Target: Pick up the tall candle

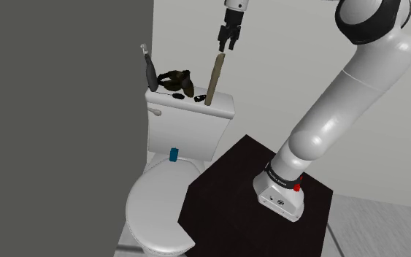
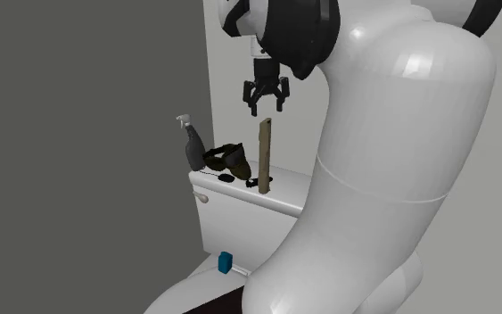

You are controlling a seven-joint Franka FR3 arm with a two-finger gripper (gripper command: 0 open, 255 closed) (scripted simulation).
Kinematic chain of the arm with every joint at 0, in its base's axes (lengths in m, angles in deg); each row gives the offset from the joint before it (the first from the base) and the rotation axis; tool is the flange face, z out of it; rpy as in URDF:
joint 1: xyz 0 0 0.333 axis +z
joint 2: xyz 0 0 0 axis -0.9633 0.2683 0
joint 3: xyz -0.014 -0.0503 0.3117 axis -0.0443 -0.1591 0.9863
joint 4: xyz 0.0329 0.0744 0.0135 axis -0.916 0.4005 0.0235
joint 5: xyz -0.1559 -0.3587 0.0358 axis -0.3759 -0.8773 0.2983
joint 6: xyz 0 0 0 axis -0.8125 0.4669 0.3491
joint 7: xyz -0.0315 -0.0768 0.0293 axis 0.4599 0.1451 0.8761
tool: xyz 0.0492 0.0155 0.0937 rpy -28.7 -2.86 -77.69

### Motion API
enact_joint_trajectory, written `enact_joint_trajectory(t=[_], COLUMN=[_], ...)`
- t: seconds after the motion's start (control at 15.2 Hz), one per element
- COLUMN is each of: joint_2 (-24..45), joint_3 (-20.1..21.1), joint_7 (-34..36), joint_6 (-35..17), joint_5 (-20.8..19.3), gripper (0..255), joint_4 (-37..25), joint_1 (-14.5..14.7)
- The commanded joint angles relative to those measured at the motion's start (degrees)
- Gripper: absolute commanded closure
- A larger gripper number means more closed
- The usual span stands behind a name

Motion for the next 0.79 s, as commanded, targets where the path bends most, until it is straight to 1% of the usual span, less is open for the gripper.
enact_joint_trajectory(t=[0.0,0.46,0.59,0.66,0.73], joint_2=[4.0,4.1,4.1,4.1,4.1], joint_3=[-0.6,-0.5,-0.5,-0.5,-0.5], joint_7=[-1.2,-1.1,-1.1,-1.1,-1.1], joint_6=[0.3,-5.1,-5.6,-5.7,-5.7], joint_5=[1.1,1.1,1.1,1.1,1.1], gripper=[0,0,0,255,255], joint_4=[-4.0,1.3,1.7,1.9,1.9], joint_1=[-0.3,-0.4,-0.4,-0.4,-0.4])
